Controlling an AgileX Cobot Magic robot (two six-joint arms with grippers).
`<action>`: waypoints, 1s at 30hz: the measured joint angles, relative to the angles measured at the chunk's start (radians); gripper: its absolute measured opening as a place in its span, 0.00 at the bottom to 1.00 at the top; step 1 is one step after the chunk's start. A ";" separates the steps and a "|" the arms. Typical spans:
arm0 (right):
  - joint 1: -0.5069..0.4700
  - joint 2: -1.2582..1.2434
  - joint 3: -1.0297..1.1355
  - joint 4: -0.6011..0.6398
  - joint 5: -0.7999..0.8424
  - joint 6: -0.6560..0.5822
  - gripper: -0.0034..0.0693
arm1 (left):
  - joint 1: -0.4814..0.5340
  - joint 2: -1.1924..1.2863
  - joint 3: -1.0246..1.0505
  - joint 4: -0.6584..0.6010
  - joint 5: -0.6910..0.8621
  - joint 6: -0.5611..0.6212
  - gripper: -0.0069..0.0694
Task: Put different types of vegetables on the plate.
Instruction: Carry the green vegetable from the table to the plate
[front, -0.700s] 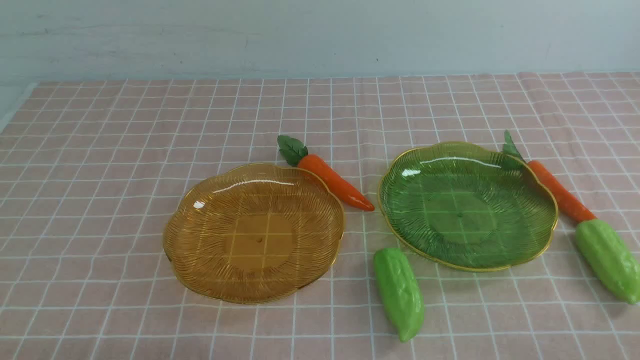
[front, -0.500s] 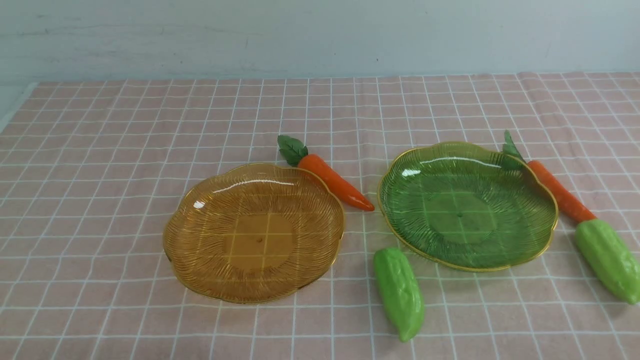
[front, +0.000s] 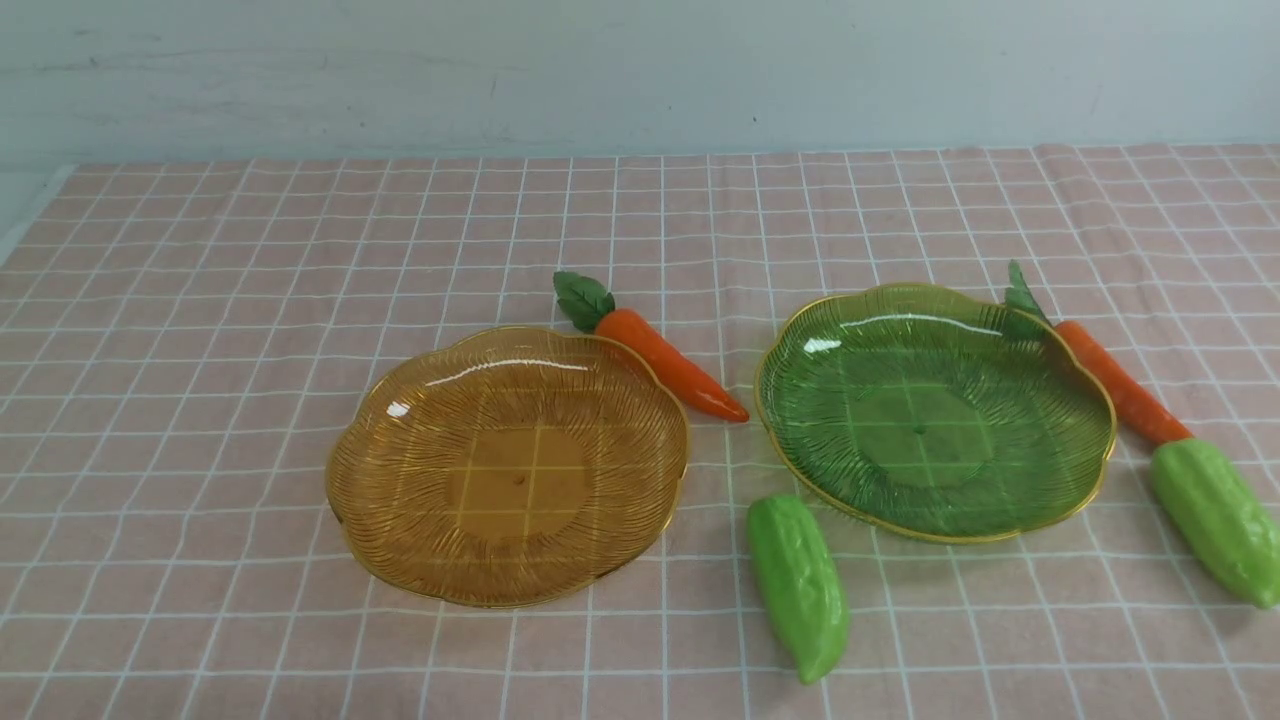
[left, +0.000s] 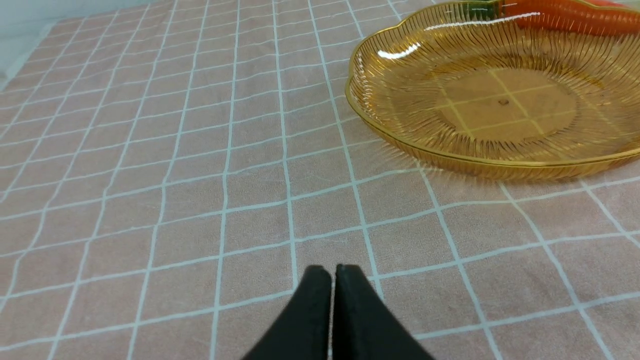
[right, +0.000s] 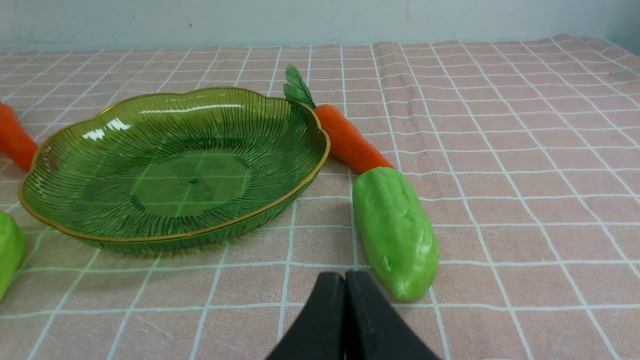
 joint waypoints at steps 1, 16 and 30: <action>0.000 0.000 0.000 0.000 0.000 0.000 0.02 | 0.000 0.000 0.001 -0.016 -0.010 -0.009 0.09; 0.000 0.000 0.002 0.034 -0.036 0.027 0.02 | 0.000 0.000 0.003 -0.712 -0.363 -0.212 0.09; 0.000 0.000 0.005 0.657 -0.340 0.249 0.02 | 0.000 0.032 -0.299 -0.733 -0.284 -0.078 0.09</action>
